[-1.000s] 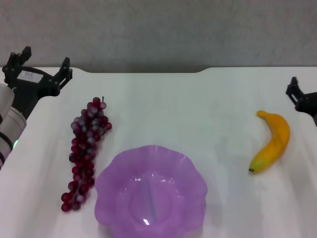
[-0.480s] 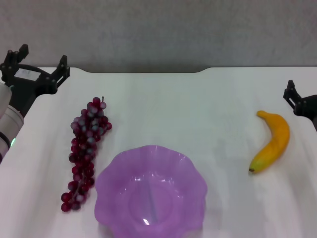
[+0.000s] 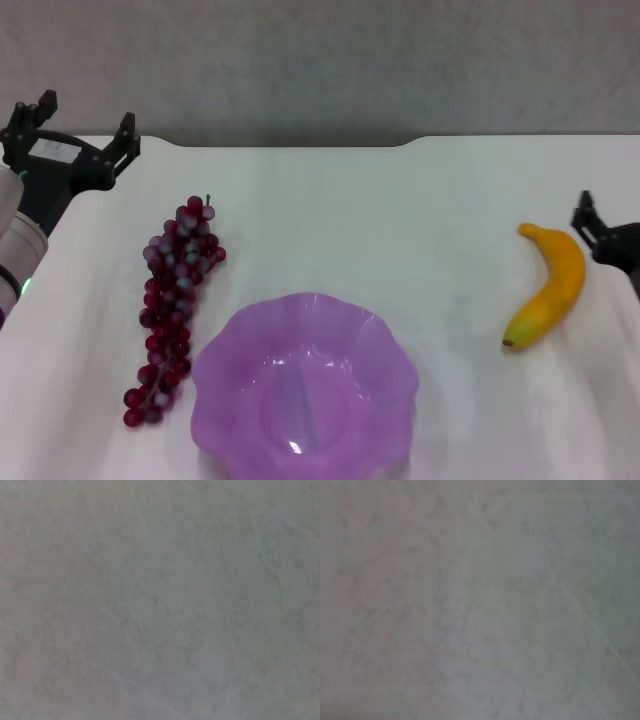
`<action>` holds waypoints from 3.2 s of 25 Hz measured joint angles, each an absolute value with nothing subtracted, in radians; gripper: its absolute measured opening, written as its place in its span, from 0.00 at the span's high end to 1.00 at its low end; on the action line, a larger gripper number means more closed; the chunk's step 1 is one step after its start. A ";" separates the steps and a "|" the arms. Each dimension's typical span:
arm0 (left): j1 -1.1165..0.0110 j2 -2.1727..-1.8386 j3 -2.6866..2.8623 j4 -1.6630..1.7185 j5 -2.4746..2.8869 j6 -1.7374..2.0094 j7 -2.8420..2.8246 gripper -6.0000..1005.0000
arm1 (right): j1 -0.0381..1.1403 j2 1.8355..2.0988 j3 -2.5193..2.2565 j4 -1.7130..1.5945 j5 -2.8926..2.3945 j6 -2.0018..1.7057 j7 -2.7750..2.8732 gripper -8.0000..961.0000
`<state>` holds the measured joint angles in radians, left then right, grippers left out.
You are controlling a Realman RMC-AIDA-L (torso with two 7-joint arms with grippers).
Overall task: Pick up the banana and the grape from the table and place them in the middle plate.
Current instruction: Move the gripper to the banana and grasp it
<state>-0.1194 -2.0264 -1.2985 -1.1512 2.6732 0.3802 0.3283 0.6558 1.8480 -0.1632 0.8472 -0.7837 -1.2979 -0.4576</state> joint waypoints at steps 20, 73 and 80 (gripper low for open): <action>-0.123 -2.029 -1.287 -1.147 2.675 0.382 0.328 0.11 | 0.603 1.913 -0.411 0.481 -0.812 -1.163 0.334 0.06; -0.115 -2.029 -1.273 -1.147 2.672 0.389 0.353 0.12 | 0.630 1.992 -0.581 0.156 -0.949 -0.718 0.667 0.06; -0.114 -2.030 -1.272 -1.148 2.674 0.390 0.353 0.12 | 0.623 1.993 -0.591 0.117 -0.956 -0.675 0.691 0.06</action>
<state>-0.1137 -2.0305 -1.2721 -1.1476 2.6737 0.3897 0.3529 0.6230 1.9927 -0.5915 0.1172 -0.9560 -0.6753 0.6907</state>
